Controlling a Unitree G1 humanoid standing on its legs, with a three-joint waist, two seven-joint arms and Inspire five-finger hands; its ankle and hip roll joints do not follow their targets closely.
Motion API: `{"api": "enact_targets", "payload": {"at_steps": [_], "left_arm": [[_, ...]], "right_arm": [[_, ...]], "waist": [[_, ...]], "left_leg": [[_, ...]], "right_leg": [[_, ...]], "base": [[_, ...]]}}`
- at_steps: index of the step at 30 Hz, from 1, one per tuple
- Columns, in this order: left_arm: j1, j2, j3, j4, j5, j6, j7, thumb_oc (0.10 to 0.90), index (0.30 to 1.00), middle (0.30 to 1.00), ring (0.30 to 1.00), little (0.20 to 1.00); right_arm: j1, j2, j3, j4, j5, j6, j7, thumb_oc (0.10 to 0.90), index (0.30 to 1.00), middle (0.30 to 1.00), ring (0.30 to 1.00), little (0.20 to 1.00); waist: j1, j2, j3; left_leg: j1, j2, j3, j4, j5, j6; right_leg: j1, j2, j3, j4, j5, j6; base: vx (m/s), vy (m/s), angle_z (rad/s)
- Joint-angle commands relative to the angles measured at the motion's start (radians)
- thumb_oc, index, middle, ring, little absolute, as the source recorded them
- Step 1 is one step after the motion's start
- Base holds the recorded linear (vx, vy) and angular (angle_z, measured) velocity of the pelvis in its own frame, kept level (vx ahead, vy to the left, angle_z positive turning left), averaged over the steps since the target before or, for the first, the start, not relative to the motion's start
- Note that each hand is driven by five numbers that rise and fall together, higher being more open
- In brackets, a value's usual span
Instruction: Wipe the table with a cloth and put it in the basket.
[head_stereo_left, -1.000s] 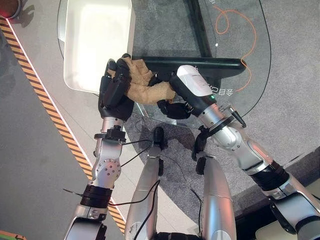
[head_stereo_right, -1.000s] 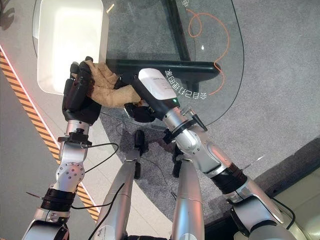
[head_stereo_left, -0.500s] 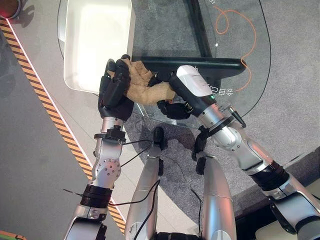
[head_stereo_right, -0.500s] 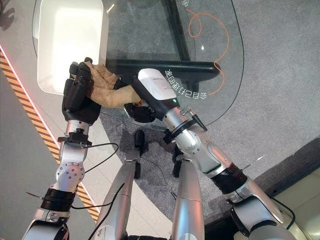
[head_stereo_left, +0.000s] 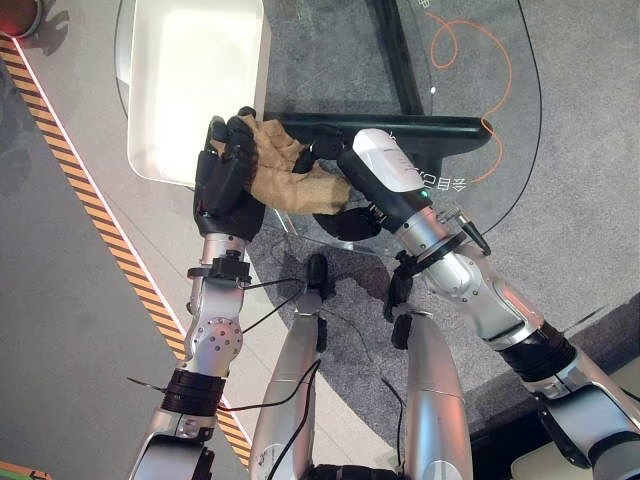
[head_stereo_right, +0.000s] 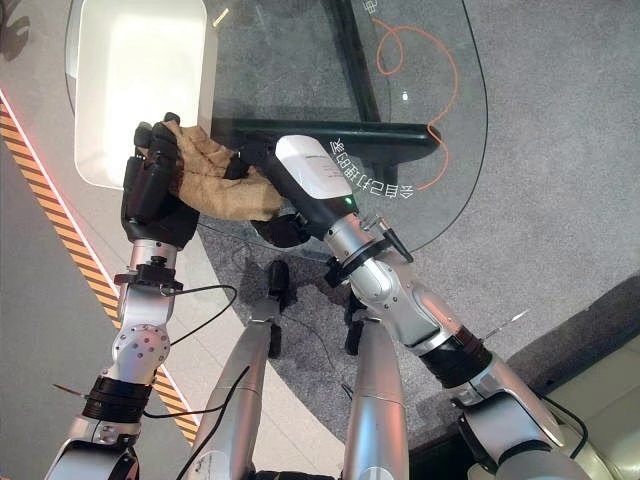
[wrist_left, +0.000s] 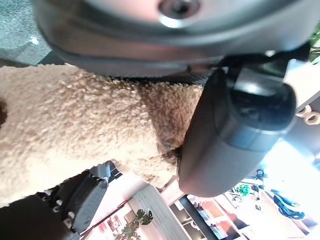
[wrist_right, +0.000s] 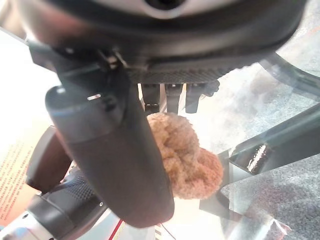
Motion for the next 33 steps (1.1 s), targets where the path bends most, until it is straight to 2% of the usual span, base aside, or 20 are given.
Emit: {"api": "enact_targets", "payload": {"at_steps": [1, 18, 33], "left_arm": [[-0.075, -0.022, 0.026, -0.231, 0.041, -0.105, -0.036, 0.100, 0.300, 0.300, 0.300, 0.200], [-0.076, -0.029, 0.053, -0.237, 0.049, -0.166, -0.010, 0.100, 0.300, 0.300, 0.300, 0.200], [-0.073, -0.035, 0.084, -0.243, 0.070, -0.236, 0.011, 0.100, 0.300, 0.300, 0.300, 0.200]], "right_arm": [[-0.097, 0.057, -0.049, -0.163, 0.004, -0.099, -0.058, 0.800, 0.900, 0.900, 0.900, 0.900], [-0.085, 0.050, -0.057, -0.142, -0.005, -0.083, -0.085, 0.800, 0.900, 0.900, 0.900, 0.900], [-0.027, 0.046, -0.112, -0.122, -0.033, -0.110, -0.132, 0.800, 0.900, 0.900, 0.900, 0.900]], "waist": [[0.008, -0.005, -0.029], [0.009, -0.008, -0.029], [-0.003, -0.010, -0.029]], "left_leg": [[0.040, -0.090, 0.070, 0.045, -0.101, 0.064], [0.038, -0.090, 0.071, 0.046, -0.098, 0.060], [0.036, -0.087, 0.073, 0.047, -0.101, 0.061]], "right_leg": [[0.044, 0.066, -0.034, -0.099, 0.017, 0.017], [0.043, 0.067, -0.035, -0.097, 0.014, 0.015], [0.040, 0.070, -0.029, -0.095, 0.013, 0.016]], "base": [[0.00, 0.000, 0.00], [0.00, 0.000, 0.00], [0.00, 0.000, 0.00]]}}
